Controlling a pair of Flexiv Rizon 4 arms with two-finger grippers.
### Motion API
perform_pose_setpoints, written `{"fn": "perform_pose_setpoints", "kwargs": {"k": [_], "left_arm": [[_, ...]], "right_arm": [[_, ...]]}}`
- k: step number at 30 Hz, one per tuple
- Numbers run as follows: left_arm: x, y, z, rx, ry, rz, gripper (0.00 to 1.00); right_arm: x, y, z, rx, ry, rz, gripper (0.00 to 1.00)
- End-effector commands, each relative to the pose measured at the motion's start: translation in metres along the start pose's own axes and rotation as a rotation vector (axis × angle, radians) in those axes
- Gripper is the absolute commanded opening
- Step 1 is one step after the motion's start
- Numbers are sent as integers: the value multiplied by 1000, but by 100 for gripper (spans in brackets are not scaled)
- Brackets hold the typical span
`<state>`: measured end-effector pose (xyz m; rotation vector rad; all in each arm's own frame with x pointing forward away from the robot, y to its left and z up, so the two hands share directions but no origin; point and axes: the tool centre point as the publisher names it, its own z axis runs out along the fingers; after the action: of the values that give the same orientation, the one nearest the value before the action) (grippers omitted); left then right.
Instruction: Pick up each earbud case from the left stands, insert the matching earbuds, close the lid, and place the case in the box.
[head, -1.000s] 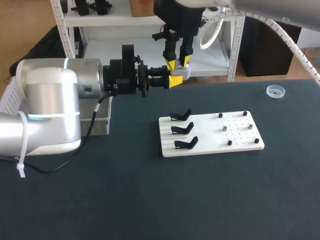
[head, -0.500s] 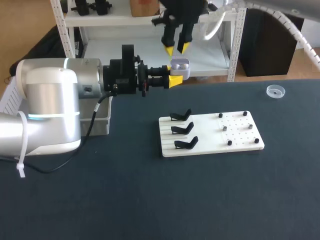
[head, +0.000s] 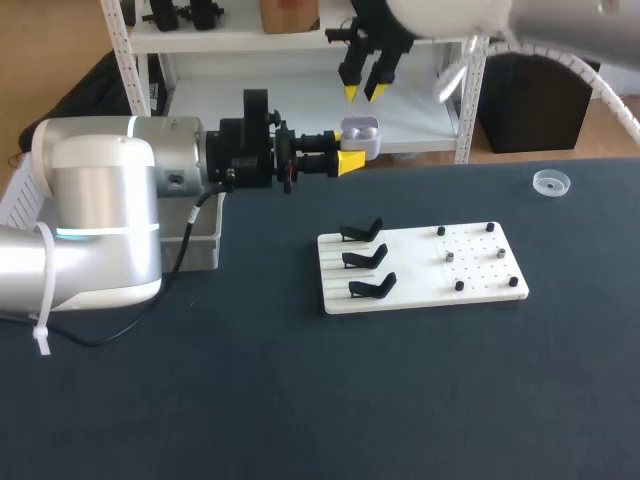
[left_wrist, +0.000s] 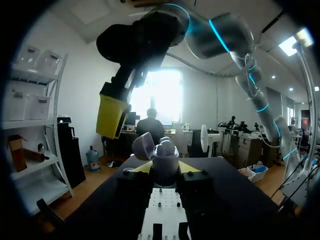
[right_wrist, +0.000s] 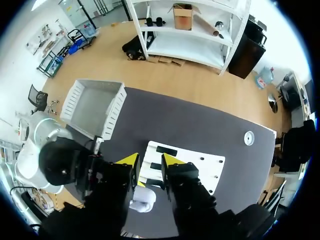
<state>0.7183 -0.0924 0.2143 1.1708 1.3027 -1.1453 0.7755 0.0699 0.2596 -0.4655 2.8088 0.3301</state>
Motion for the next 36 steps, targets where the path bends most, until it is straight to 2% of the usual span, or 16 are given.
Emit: {"fn": "perform_pose_setpoints", "kwargs": {"k": [1,7,17,21,23,25,28,29,30,31,32,36], "left_arm": [[0,-1,0,-4,-2,1,0],[0,-1,0,-4,-2,1,0],[0,-1,0,-4,-2,1,0],[0,-1,0,-4,-2,1,0],[0,-1,0,-4,-2,1,0],[0,-1,0,-4,-2,1,0],[0,-1,0,-4,-2,1,0],[0,-1,0,-4,-2,1,0],[-3,1,-2,2,-6,8,0],[-7,2,-5,9,-9,15,0],[-10,4,-8,11,-8,22,0],[-19,11,-23,15,-24,41,0]], "right_arm": [[13,0,7,14,-15,3,27],[31,-1,6,24,16,20,24],[51,3,-4,4,19,24,24],[43,1,-18,-33,-71,71,26],[39,-4,-36,-119,-161,127,33],[40,-11,-48,-226,-225,195,46],[48,-24,-52,-281,-267,262,46],[51,-27,-51,-292,-262,266,48],[55,-31,-50,-295,-261,271,54],[59,-34,-49,-306,-270,277,97],[62,-36,-48,-320,-264,285,100],[73,-43,-44,-338,-265,317,100]]}}
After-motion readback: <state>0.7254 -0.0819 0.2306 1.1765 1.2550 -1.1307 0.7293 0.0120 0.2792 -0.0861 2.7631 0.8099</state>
